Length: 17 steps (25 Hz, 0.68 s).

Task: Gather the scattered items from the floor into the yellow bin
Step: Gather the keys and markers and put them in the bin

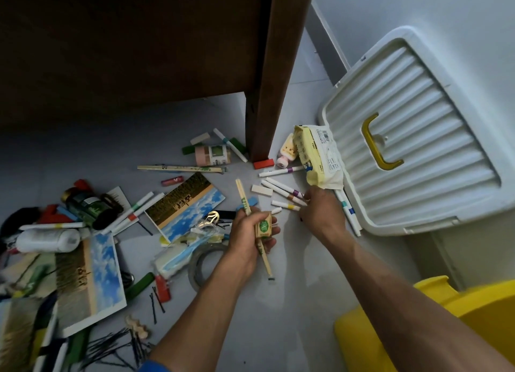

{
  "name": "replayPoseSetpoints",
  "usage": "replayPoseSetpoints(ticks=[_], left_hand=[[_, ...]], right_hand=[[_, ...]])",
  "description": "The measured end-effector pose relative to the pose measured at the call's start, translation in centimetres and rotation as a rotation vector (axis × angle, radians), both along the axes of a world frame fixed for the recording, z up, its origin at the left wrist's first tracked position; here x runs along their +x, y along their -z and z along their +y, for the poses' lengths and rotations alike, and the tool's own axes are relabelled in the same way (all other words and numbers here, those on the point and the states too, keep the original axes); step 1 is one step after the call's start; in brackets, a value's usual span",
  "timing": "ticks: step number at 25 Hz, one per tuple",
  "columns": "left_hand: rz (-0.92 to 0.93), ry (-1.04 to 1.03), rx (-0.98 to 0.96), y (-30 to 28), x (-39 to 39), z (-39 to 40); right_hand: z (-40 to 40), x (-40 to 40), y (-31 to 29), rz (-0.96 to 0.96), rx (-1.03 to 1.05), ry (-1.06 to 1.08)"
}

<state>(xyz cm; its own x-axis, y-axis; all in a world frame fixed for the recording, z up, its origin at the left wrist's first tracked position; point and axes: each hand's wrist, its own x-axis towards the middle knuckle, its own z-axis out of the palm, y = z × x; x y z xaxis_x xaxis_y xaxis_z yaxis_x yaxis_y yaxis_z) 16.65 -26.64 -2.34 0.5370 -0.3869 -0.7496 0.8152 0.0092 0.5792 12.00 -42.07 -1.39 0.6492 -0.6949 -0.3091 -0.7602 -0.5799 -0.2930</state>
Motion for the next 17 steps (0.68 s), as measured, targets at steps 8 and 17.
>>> replayPoseSetpoints(ticks=[8, 17], left_hand=[[-0.026, -0.013, -0.023, -0.7, -0.8, -1.5], [-0.072, -0.142, 0.088, -0.6, 0.6, 1.0]], right_hand=[[1.6, 0.2, -4.7, -0.301, 0.859, 0.100], [1.0, 1.7, 1.1, 0.135, -0.112, -0.487]])
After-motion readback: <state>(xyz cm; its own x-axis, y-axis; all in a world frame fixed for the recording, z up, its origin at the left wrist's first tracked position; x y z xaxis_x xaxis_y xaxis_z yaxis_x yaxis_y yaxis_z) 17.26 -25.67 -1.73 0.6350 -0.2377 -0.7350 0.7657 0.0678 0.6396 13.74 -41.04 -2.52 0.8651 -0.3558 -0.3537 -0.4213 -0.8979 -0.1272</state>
